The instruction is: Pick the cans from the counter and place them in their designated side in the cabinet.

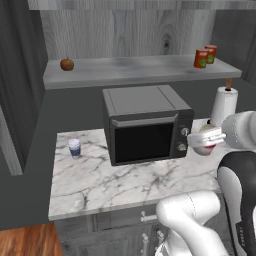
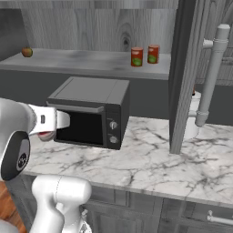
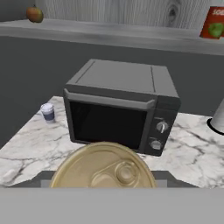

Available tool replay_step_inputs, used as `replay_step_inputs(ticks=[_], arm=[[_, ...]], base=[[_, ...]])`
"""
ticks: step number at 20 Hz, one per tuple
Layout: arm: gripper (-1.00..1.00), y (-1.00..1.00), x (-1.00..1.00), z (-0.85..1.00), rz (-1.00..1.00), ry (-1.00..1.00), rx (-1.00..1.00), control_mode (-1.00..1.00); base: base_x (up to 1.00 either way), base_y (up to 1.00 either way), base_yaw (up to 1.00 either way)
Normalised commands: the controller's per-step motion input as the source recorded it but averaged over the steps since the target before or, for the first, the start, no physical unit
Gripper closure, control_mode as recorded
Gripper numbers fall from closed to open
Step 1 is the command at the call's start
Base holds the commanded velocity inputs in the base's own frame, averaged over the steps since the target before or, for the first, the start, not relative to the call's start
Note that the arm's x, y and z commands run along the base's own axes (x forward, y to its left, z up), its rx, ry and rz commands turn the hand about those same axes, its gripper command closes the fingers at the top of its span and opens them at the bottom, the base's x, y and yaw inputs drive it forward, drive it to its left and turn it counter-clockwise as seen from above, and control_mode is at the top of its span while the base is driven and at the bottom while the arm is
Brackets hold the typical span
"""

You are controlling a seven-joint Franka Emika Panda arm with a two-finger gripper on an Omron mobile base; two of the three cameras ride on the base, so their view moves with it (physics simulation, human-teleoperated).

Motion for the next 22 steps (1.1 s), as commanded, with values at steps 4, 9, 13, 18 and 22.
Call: replay_step_inputs(ticks=[4, 9, 13, 18, 22], arm=[[1.00, -0.22, 0.07, 0.12, 0.03, -0.12, 0.00, -1.00], [1.00, -0.18, 0.12, 0.14, 0.02, -0.09, 0.00, -1.00], [1.00, -0.11, 0.06, 0.29, 0.01, -0.10, 0.00, -1.00], [1.00, -0.09, 0.15, 0.25, 0.01, -0.07, 0.00, -1.00], [1.00, -0.08, 0.18, 0.14, 0.01, -0.03, 0.00, -1.00]], base=[[0.00, 0.00, 0.00], [0.00, 0.00, 0.00], [0.00, 0.00, 0.00], [0.00, 0.00, 0.00], [0.00, 0.00, 0.00]])
